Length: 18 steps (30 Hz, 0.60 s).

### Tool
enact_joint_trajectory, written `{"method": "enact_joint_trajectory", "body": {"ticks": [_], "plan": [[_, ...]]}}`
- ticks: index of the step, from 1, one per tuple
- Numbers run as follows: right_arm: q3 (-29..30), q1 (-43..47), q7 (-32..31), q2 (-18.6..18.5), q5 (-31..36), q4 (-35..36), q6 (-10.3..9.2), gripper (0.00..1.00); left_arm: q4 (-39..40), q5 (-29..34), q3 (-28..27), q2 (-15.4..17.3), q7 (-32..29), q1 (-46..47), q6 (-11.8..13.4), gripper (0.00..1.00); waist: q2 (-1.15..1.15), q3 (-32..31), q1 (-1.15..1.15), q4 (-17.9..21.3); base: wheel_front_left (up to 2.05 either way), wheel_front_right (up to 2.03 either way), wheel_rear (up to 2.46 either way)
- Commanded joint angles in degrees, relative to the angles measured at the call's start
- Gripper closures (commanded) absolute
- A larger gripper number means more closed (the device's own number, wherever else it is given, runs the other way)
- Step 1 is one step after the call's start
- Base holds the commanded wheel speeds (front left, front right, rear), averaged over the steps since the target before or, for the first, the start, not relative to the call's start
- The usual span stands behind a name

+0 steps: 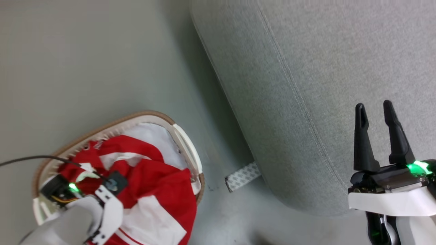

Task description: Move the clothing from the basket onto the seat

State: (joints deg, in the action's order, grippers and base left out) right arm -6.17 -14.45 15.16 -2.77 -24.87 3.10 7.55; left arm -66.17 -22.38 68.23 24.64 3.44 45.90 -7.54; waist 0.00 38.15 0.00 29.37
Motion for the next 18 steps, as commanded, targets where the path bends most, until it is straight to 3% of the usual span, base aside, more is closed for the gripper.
{"method": "enact_joint_trajectory", "body": {"ticks": [1,12,18], "plan": [[0.7,-0.9,0.0,-0.2,0.9,-0.6,-0.12,0.00,-0.5,-1.0,-0.1,-1.5,0.8,0.0,0.1,1.00,0.00,-3.9,0.00,-2.5,0.00,0.00,0.00],[1.6,-0.7,0.0,-0.2,8.2,-5.2,-0.12,0.00,-2.2,-7.6,-0.9,-10.8,7.3,-3.9,0.1,1.00,0.00,-18.7,0.00,-10.4,0.00,0.00,0.00],[1.1,-0.4,0.0,-0.2,11.7,-8.0,-0.12,0.00,-1.6,-11.6,-2.5,-13.8,10.2,-5.9,0.1,1.00,0.00,-25.3,0.00,-14.1,0.00,0.00,0.00]]}}
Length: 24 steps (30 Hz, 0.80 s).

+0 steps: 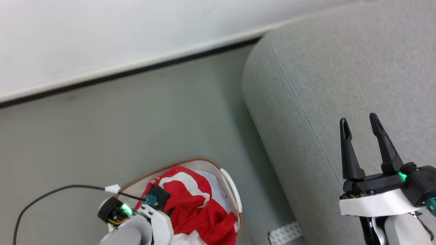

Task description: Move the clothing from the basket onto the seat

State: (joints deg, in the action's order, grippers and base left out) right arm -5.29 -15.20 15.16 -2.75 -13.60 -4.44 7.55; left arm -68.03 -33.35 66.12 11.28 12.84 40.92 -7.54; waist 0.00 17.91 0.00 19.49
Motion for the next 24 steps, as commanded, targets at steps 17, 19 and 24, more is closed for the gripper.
{"method": "enact_joint_trajectory", "body": {"ticks": [17,19,24], "plan": [[-0.2,2.7,0.0,-0.2,-0.7,-4.0,-0.12,0.00,16.9,-4.5,-10.6,0.5,2.3,-5.6,2.3,1.00,0.00,-14.0,0.00,-12.6,0.00,0.00,0.00],[-0.6,3.0,0.0,-0.2,-1.1,-4.2,-0.12,0.00,21.0,-4.2,-12.7,1.5,2.3,-6.3,3.0,1.00,0.00,-14.6,0.00,-13.3,0.00,0.00,0.00],[-1.5,4.1,0.0,-0.2,-2.1,-4.9,-0.12,0.00,31.5,-3.7,-17.8,3.7,2.3,-8.3,4.7,1.00,0.00,-16.2,0.00,-14.7,0.00,0.00,0.00]]}}
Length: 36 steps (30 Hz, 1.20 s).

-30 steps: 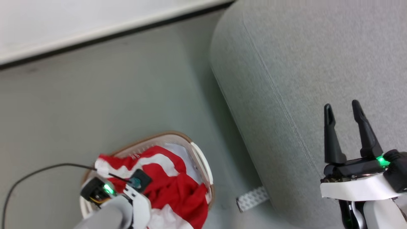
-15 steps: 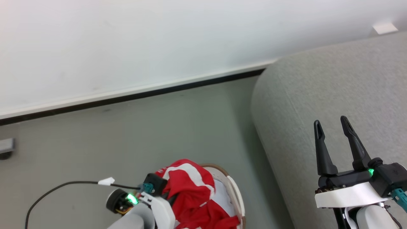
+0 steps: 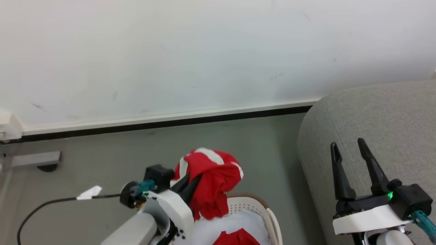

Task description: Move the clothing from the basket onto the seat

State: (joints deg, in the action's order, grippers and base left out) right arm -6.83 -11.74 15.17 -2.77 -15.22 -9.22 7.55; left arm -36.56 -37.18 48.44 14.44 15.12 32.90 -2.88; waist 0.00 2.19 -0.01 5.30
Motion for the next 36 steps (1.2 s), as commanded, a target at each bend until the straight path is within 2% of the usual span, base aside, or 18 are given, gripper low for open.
{"method": "enact_joint_trajectory", "body": {"ticks": [1,10,17,24,29,36], "plan": [[-0.3,0.7,0.0,-0.2,-0.7,-0.3,-0.12,0.00,2.1,0.2,-1.1,0.8,0.0,-0.6,0.4,1.00,0.00,-0.7,0.01,-0.7,0.00,0.00,0.00],[-4.7,1.8,0.0,-0.2,-1.8,-1.8,-0.12,0.00,16.5,-1.5,-6.5,3.4,-0.2,0.4,2.9,1.00,0.00,-2.1,0.01,-2.4,0.00,0.00,0.00],[-8.1,1.9,0.0,-0.2,-2.2,-2.6,-0.12,0.00,25.4,-1.8,-8.4,5.6,-1.8,1.2,5.0,1.00,0.00,-2.6,0.01,-2.9,0.00,0.00,0.00],[-12.1,0.7,0.0,-0.2,-1.9,-3.4,-0.12,0.00,28.7,-2.3,-8.6,6.4,-2.4,-0.5,6.4,1.00,0.00,-2.6,0.01,-3.0,0.00,0.00,0.00],[-18.6,-0.1,0.0,-0.2,-2.4,-4.8,-0.12,0.00,30.1,-2.5,-8.2,6.2,-2.8,-1.3,6.8,1.00,0.00,-2.7,0.01,-3.5,0.00,0.00,0.00],[-28.2,-4.1,0.0,-0.2,-7.3,-9.8,-0.12,0.00,32.0,-2.3,-6.0,4.8,-3.1,-2.1,6.0,1.00,0.00,-2.4,0.01,-5.3,0.00,0.00,0.00]]}}
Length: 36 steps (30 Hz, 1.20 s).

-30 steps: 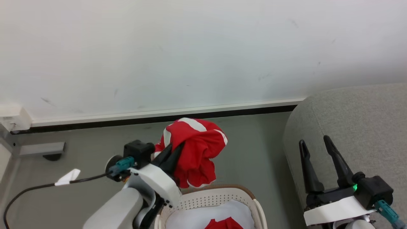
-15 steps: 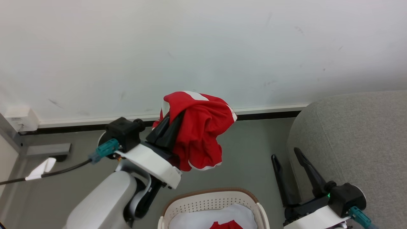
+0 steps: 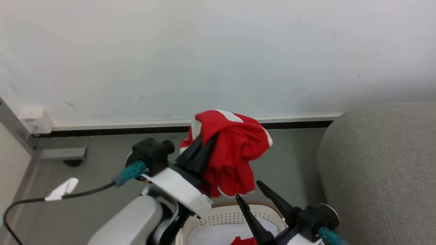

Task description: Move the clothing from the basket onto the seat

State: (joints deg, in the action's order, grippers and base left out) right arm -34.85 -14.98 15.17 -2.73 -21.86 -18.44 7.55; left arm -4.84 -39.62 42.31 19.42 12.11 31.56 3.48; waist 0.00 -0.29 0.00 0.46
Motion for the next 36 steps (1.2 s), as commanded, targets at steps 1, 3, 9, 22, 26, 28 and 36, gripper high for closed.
{"method": "enact_joint_trajectory", "body": {"ticks": [1,3,9,22,26,28,36], "plan": [[-1.3,-1.7,0.0,-0.3,-1.3,-1.7,-0.12,0.00,0.5,0.2,0.5,-0.4,-0.2,-0.8,-0.4,1.00,0.00,0.1,0.00,-0.9,0.00,0.00,0.00],[-2.0,-3.2,0.0,-0.3,-2.5,-3.5,-0.12,0.00,0.9,0.5,1.6,-1.0,-0.4,-0.9,-0.8,1.00,0.00,0.1,0.00,-1.9,0.00,0.00,0.00],[-3.6,-6.6,0.0,-0.2,-6.1,-7.8,-0.12,0.00,2.5,0.8,4.8,-2.8,-1.3,-1.9,-1.9,1.00,0.00,-0.1,0.00,-5.3,0.00,0.00,0.00],[-2.5,-7.4,0.0,-0.3,-6.4,-7.3,-0.12,1.00,3.1,-0.5,6.9,-3.7,-2.2,-3.8,-1.6,1.00,0.00,-0.9,0.00,-9.7,0.00,0.00,0.00],[-1.7,-6.2,0.0,-0.2,-5.9,-6.4,-0.12,1.00,2.1,-1.1,6.1,-3.2,-1.8,-4.3,-1.1,1.00,0.00,-0.9,0.00,-9.0,0.00,0.00,0.00],[-1.1,-5.4,0.0,-0.3,-5.7,-6.0,-0.12,1.00,1.5,-1.5,5.7,-3.0,-1.4,-4.8,-0.8,1.00,0.00,-1.0,0.00,-8.5,0.00,0.00,0.00],[1.8,-3.7,0.0,-0.3,-3.7,-4.1,-0.12,1.00,-0.1,-1.7,5.6,-2.4,-1.1,-5.3,-0.6,0.65,0.00,-0.8,0.00,-6.3,0.00,0.00,0.00]]}}
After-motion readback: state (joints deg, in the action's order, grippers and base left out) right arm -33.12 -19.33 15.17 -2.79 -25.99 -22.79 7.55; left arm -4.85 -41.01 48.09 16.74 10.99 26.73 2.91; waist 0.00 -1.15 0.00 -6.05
